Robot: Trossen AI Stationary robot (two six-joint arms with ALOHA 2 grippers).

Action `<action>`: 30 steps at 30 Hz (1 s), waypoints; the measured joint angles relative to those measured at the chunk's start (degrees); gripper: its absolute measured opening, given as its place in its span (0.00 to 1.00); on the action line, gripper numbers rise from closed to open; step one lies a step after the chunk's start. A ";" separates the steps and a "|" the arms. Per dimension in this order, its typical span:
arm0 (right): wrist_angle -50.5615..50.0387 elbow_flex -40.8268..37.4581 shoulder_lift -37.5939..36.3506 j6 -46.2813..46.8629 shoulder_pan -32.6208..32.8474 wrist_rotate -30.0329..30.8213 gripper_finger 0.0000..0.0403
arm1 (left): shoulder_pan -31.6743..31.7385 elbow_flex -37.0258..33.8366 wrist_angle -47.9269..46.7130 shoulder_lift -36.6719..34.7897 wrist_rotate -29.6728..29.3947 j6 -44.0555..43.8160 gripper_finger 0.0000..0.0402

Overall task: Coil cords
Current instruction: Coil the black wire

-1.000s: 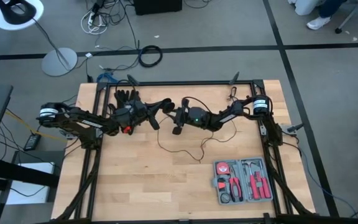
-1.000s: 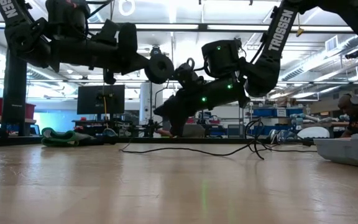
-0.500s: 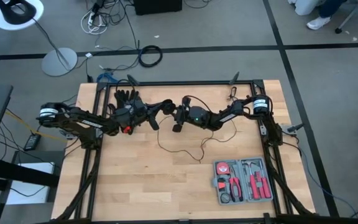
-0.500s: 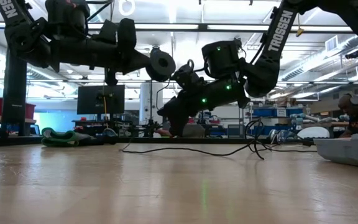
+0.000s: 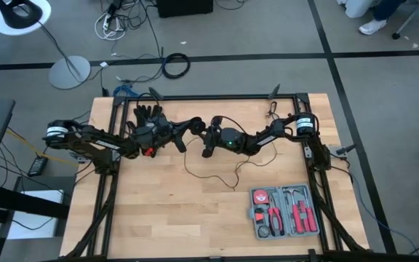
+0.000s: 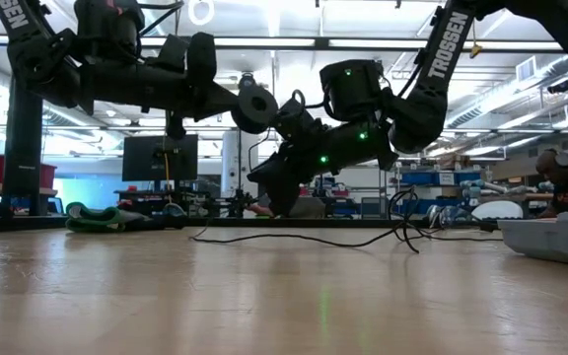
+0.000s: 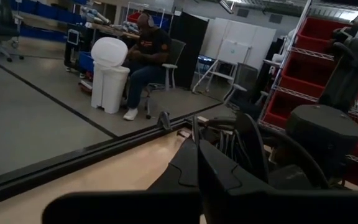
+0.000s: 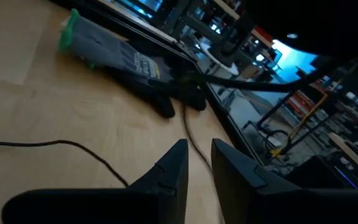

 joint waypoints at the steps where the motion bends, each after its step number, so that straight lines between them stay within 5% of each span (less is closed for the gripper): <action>1: 0.00 0.00 0.00 -0.01 0.05 0.30 0.17 | 0.00 0.00 -0.04 0.00 0.00 -0.05 0.00; 17: -3.37 0.00 0.00 2.09 0.30 0.58 0.05 | 0.00 0.00 1.53 0.00 0.00 0.05 0.00; 24: -5.70 2.21 0.00 14.45 0.37 -8.50 0.01 | -0.02 0.00 0.98 0.00 -1.16 2.23 0.00; 30: -16.54 8.99 0.00 16.11 0.58 -9.12 0.00 | -0.02 0.00 -3.35 0.00 -2.47 3.22 0.00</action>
